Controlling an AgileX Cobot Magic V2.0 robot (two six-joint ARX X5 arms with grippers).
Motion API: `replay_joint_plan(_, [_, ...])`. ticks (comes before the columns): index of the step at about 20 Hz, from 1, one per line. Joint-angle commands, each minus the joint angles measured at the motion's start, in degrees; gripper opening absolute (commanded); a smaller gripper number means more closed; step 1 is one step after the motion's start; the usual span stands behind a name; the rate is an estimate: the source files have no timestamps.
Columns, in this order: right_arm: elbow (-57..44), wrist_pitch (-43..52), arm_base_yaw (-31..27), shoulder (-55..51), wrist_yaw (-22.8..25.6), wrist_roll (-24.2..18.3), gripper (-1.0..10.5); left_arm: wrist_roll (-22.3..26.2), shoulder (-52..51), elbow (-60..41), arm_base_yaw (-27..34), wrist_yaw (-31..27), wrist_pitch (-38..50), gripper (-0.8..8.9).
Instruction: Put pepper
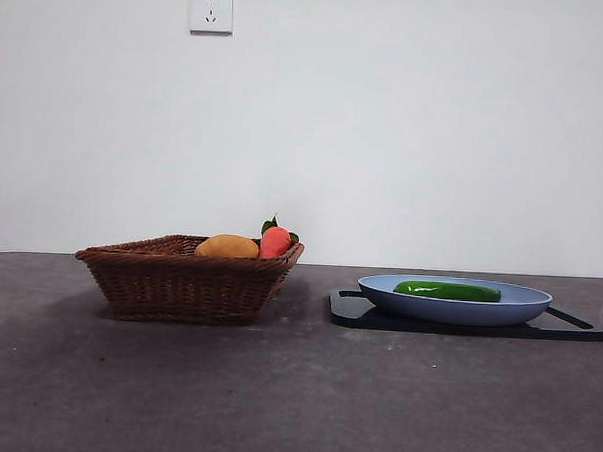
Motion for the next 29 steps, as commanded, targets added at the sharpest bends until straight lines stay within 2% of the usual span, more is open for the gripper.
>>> replay_joint_plan(1, [1.0, -0.9, 0.3, -0.3, -0.1, -2.7, 0.0, 0.5, 0.5, 1.2, -0.5, 0.0, 0.3, 0.33])
replay_joint_plan(4, [1.0, -0.9, 0.3, -0.6, -0.1, -2.8, 0.1, 0.5, 0.5, 1.2, -0.5, 0.0, 0.4, 0.08])
replay_joint_plan(8, [1.0, -0.9, 0.3, 0.1, -0.1, -0.4, 0.1, 0.5, 0.5, 1.2, -0.5, 0.0, 0.9, 0.08])
replay_joint_plan(20, [1.0, -0.9, 0.3, 0.4, -0.1, -0.5, 0.1, 0.5, 0.5, 1.2, -0.5, 0.0, 1.7, 0.08])
replay_joint_plan(21, [1.0, -0.9, 0.3, 0.4, -0.1, -0.5, 0.1, 1.2, 0.5, 1.2, -0.5, -0.2, 1.7, 0.08])
replay_joint_plan(22, [1.0, -0.9, 0.3, 0.4, -0.1, -0.5, 0.1, 2.1, 0.5, 1.2, 0.0, -2.8, 1.8, 0.08])
replay_joint_plan(25, [1.0, -0.9, 0.3, 0.4, -0.1, -0.5, 0.1, 2.0, -0.3, 1.2, 5.7, -12.0, 5.7, 0.08])
replay_joint_plan(29, [1.0, -0.9, 0.3, 0.4, -0.1, -0.5, 0.1, 3.1, -4.7, 1.0, 18.4, -9.6, 10.5, 0.08])
